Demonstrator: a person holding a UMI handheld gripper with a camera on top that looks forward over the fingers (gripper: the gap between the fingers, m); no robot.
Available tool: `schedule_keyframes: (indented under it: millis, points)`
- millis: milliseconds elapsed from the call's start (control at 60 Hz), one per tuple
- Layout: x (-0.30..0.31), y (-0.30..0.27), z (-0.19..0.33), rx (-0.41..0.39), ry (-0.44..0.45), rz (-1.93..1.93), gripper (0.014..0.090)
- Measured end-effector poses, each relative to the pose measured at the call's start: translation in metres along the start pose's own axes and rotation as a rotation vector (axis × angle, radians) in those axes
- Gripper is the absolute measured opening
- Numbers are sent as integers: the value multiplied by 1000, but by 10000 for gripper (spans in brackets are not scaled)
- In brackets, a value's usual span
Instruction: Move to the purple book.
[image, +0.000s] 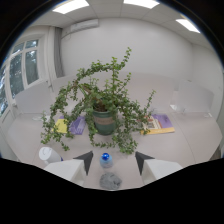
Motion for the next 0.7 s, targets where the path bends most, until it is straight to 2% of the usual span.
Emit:
schedule_keyframes:
  millis: [333, 700]
  points:
    - [28, 13, 1, -14, 28, -4, 845]
    - [147, 57, 18, -85, 149, -11, 844]
